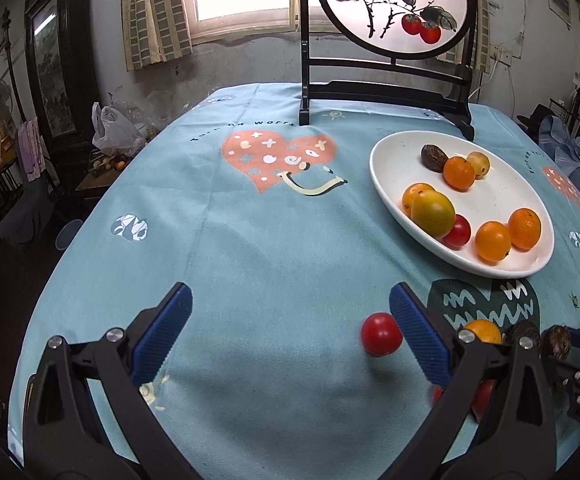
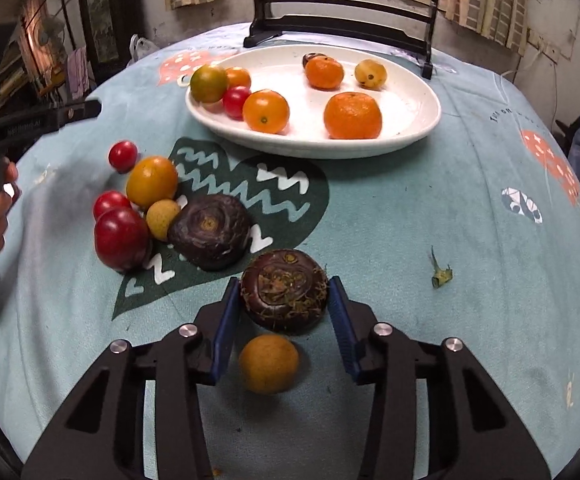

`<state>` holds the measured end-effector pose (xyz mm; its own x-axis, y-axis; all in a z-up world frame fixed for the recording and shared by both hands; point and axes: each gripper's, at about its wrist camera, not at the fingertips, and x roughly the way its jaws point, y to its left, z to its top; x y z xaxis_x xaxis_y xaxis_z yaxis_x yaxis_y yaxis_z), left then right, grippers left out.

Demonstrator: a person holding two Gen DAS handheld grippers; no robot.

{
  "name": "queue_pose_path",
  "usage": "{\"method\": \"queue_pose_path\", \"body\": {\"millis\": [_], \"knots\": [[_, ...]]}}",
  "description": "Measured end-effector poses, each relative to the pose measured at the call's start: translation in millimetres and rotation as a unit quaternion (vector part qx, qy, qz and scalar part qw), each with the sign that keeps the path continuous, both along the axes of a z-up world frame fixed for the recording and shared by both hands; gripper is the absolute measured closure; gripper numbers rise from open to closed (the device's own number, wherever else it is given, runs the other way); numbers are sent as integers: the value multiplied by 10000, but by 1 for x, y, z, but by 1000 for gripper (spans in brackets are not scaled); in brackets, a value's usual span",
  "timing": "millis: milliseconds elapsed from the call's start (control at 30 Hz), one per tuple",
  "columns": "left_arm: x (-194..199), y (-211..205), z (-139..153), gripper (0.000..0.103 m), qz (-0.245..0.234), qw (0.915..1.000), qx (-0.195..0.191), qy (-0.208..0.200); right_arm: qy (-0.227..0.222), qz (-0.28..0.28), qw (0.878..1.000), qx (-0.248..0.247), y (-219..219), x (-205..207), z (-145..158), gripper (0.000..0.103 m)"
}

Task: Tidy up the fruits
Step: 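Grasp a red cherry tomato with the left tool while the right tool grasps another brown fruit, then carry the cherry tomato onto the plate with the left tool while the right tool releases its brown fruit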

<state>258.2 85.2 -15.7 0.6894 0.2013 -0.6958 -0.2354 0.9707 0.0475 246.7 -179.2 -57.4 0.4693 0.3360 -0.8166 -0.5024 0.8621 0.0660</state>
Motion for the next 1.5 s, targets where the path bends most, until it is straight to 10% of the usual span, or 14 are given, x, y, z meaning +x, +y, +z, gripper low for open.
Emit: {"method": "queue_pose_path", "body": {"millis": [200, 667, 1500], "knots": [[6, -7, -11, 4, -309, 9990, -131, 288, 97, -432, 9958, 806, -24, 10, 14, 59], [15, -41, -40, 61, -1218, 9889, -136, 845, 146, -566, 9950, 810, -28, 12, 13, 59], [6, -57, -33, 75, -1409, 9885, 187, 512, -73, -513, 9963, 686, -25, 6, 17, 59]]}}
